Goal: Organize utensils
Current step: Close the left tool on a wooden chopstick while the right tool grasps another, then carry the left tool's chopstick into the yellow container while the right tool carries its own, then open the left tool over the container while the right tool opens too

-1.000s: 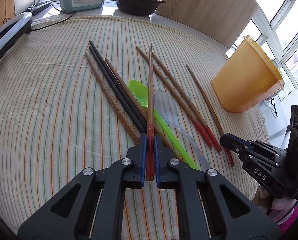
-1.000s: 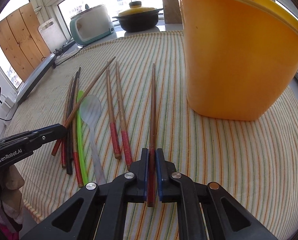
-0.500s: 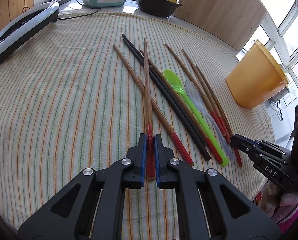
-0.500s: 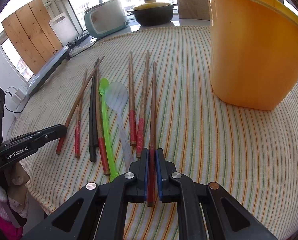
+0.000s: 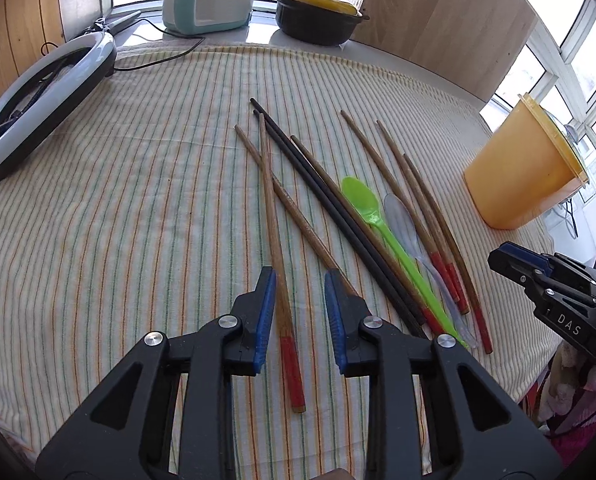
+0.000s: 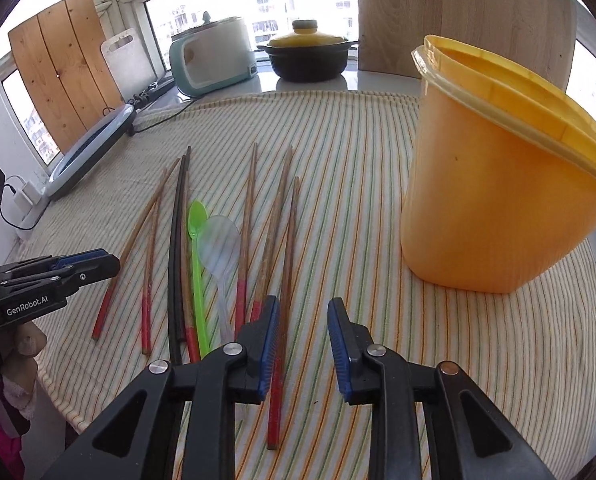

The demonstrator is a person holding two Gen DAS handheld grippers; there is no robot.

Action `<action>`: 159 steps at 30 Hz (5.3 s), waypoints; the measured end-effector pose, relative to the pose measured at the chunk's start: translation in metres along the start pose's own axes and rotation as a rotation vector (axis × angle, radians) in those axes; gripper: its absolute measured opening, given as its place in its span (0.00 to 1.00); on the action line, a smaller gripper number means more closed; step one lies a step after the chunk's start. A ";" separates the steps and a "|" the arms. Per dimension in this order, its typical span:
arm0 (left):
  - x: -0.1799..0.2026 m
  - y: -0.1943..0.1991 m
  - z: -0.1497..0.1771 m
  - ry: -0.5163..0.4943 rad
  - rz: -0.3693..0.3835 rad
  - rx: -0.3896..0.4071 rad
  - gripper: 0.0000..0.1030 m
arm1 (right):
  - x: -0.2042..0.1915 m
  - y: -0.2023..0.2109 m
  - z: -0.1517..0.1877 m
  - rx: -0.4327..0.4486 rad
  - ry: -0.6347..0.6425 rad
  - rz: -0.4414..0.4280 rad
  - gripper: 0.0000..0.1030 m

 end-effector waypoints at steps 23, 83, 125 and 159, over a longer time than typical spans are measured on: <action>-0.027 -0.042 -0.053 0.032 -0.031 -0.100 0.22 | -0.005 -0.051 -0.052 -0.196 0.074 -0.025 0.22; 0.064 0.104 -0.107 -0.094 0.167 0.249 0.04 | 0.008 0.102 -0.089 0.252 -0.019 -0.132 0.03; 0.247 0.140 -0.166 -0.253 0.384 0.360 0.03 | 0.154 0.215 -0.105 0.523 -0.248 0.025 0.03; 0.251 0.048 -0.131 -0.250 0.339 0.158 0.04 | 0.161 0.142 -0.077 0.340 -0.263 0.064 0.08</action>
Point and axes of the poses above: each gripper's, at about its wrist camera, not at the fingertips, and y roughly against the way its jaws point, x to its right, z to its underside, the point moved 7 cm from there along -y, roughly the way its jaws point, and after that the axes turned 4 degrees about y, right-handed, at the moved point
